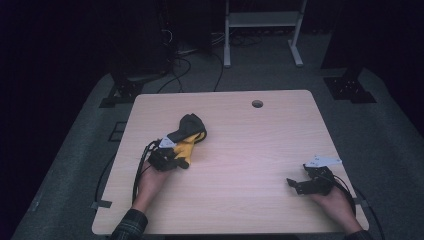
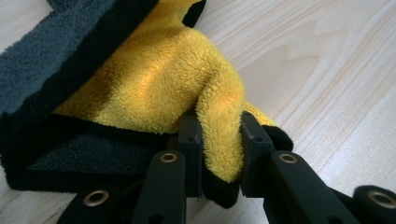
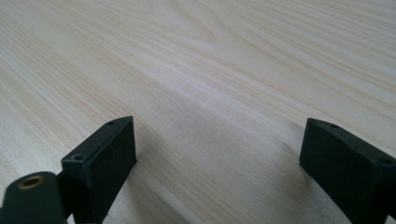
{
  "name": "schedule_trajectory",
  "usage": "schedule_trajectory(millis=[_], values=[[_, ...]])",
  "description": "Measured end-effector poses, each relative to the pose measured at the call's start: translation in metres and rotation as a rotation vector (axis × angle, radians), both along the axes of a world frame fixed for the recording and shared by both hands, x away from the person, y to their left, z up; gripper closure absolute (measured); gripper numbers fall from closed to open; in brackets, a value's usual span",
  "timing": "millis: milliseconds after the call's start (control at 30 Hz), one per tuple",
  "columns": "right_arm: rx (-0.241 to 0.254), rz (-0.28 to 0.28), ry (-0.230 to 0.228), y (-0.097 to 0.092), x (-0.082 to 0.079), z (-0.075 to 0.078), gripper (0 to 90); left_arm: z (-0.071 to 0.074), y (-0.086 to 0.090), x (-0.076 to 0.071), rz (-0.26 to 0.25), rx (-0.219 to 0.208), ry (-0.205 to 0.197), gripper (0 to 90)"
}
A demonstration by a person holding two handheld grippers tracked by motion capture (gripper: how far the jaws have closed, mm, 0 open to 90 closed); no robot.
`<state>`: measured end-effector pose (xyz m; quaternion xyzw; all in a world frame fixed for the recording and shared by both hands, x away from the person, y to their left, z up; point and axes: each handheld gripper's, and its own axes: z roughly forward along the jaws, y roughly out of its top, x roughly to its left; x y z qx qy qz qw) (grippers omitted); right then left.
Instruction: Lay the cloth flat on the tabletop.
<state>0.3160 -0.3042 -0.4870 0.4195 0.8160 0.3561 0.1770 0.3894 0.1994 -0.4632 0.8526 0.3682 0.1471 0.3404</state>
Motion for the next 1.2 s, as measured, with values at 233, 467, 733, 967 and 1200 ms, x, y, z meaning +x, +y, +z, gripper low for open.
schedule_trajectory(millis=[233,467,733,967,1200], values=[[0.000,0.000,0.000,0.000,0.000,0.000,9.6,0.008,-0.009,-0.006,-0.045,-0.045,0.005,76.7],[0.000,-0.001,0.000,0.000,0.000,0.000,9.6,0.022,-0.035,-0.018,-0.145,-0.136,0.011,76.9],[0.000,0.000,0.000,0.000,0.000,0.000,9.6,0.024,-0.078,-0.033,-0.268,-0.172,0.046,76.9],[0.000,0.000,0.000,0.000,0.000,0.000,9.6,0.019,-0.110,-0.045,-0.359,-0.169,0.075,76.8],[0.000,0.000,0.000,0.000,0.000,0.000,9.6,0.014,-0.148,-0.060,-0.468,-0.152,0.118,75.8]])
